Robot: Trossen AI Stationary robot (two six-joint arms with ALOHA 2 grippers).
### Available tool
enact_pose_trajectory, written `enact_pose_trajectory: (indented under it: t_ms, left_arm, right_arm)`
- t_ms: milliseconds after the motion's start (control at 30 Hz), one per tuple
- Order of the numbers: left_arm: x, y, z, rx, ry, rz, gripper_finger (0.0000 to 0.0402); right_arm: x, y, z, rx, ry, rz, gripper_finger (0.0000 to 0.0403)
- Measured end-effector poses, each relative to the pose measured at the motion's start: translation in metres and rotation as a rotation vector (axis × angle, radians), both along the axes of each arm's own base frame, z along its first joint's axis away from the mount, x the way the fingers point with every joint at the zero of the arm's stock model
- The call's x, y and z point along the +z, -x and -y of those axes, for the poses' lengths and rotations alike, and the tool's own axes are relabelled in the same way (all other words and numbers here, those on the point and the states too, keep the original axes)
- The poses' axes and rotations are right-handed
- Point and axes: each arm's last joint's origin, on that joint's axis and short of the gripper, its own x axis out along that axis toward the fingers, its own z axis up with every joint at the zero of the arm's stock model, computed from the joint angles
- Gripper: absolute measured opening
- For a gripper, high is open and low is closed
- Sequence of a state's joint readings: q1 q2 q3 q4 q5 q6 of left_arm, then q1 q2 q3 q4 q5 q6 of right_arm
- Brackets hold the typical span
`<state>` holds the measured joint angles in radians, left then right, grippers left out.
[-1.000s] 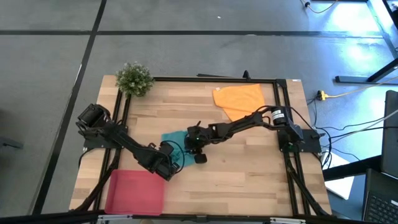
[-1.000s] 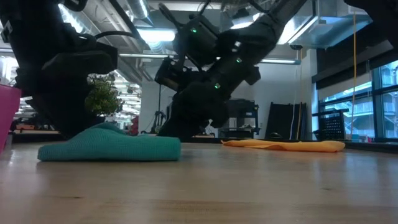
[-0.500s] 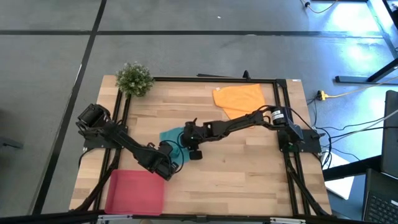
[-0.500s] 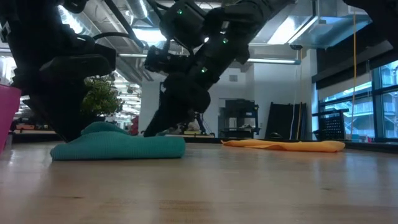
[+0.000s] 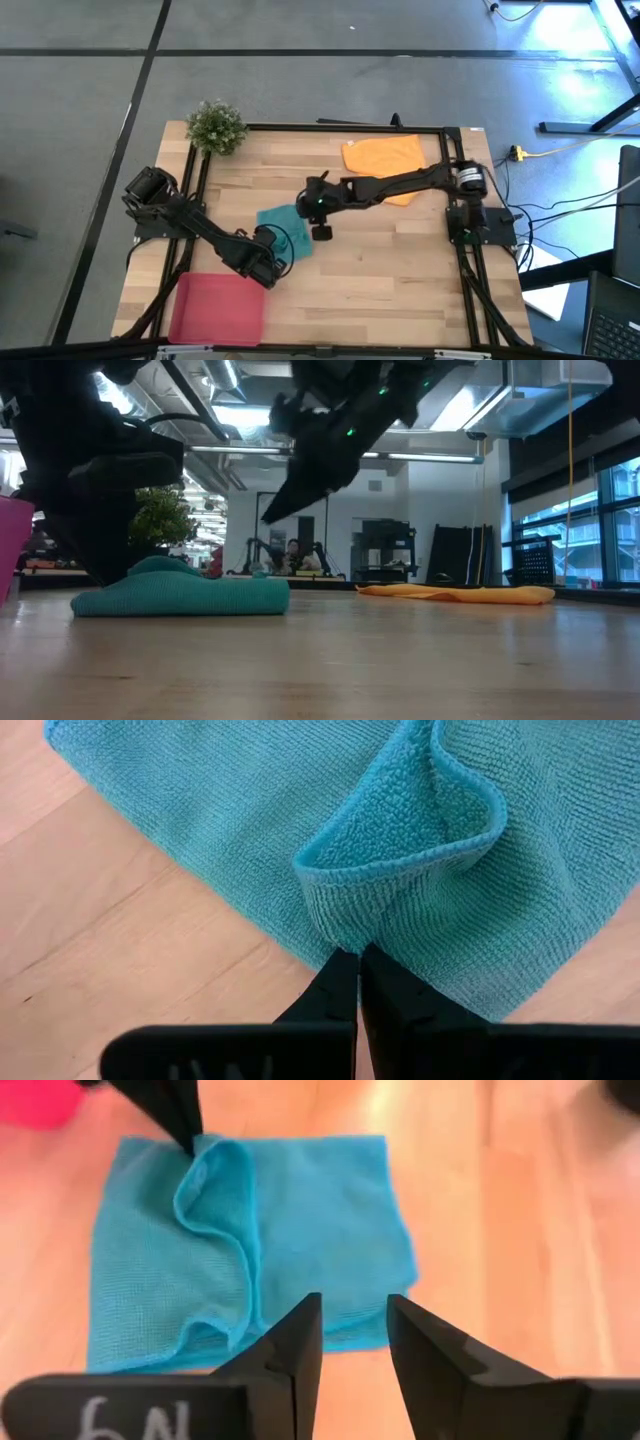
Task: Roll microfiber towels into tight, uniform cylinder then place into a basket
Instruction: Roll the blue microfiber towel
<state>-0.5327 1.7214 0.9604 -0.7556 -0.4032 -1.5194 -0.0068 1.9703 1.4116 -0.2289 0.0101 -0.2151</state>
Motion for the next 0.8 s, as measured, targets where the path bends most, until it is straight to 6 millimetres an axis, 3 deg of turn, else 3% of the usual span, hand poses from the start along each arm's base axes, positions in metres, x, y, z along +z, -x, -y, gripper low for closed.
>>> enact_pose_trajectory:
  t_ms: [167,433,633,800]
  left_arm:
    - [0.000,-0.002,-0.002,0.008,0.013,-0.004,0.0000]
    - [0.000,-0.006,-0.010,0.032,0.034,-0.020,0.0002]
    - [-0.001,-0.010,-0.019,0.020,0.041,-0.038,0.0032]
    - [-0.001,-0.014,-0.029,0.048,0.075,-0.064,0.0065]
  right_arm:
    - [0.026,0.027,0.009,-0.022,0.010,0.050,0.0116]
    - [0.050,0.072,0.007,-0.052,0.075,0.154,0.0116]
    - [0.054,0.099,0.007,-0.056,0.074,0.210,0.0116]
    - [0.052,0.109,0.006,-0.055,0.074,0.208,0.0116]
